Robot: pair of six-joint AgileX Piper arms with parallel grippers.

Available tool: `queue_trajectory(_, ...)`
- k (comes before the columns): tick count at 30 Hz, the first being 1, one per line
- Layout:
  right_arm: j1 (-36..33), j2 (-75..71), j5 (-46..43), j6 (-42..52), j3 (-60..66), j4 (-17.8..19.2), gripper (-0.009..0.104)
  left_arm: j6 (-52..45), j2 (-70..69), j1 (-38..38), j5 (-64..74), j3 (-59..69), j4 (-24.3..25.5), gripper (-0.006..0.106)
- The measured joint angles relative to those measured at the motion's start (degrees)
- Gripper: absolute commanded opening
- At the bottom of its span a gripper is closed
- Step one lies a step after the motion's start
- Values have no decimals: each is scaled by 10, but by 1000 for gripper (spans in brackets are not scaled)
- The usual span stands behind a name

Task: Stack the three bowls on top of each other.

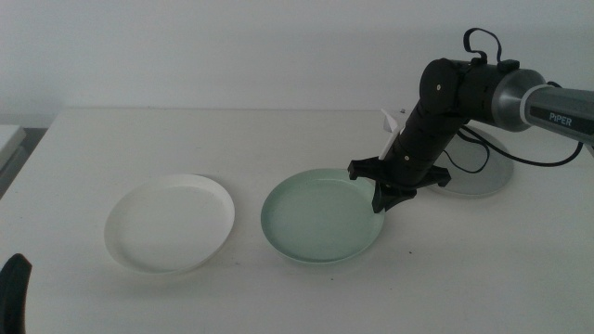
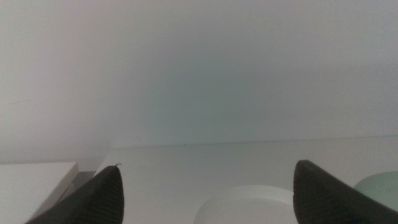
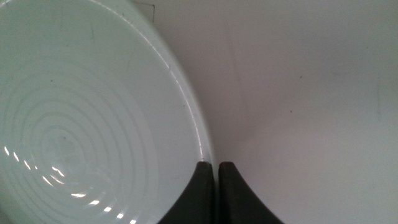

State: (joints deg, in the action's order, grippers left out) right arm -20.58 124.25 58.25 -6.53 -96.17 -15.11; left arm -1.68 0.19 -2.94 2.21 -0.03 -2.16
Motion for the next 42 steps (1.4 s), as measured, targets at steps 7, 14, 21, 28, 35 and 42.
queue_trajectory(7, 0, 5, -8, 0, 0, -3, -1, 0, 0, 0, 0, 0, 0, 94)
queue_trajectory(14, 0, 21, -8, 0, 0, -7, 6, 0, 0, 0, 0, 0, 0, 94)
queue_trajectory(21, 0, 21, -6, 1, 0, -7, 44, 0, 0, 0, 0, 0, 0, 94)
queue_trajectory(28, 2, 13, 30, 16, -15, -4, 79, 0, 0, 0, 0, 0, 0, 94)
queue_trajectory(35, 28, -68, 67, 21, -41, 46, 89, 0, 0, 0, 0, 0, 0, 94)
queue_trajectory(42, 113, -147, 75, 13, -47, 94, 89, 0, 0, 0, 0, 0, 0, 94)
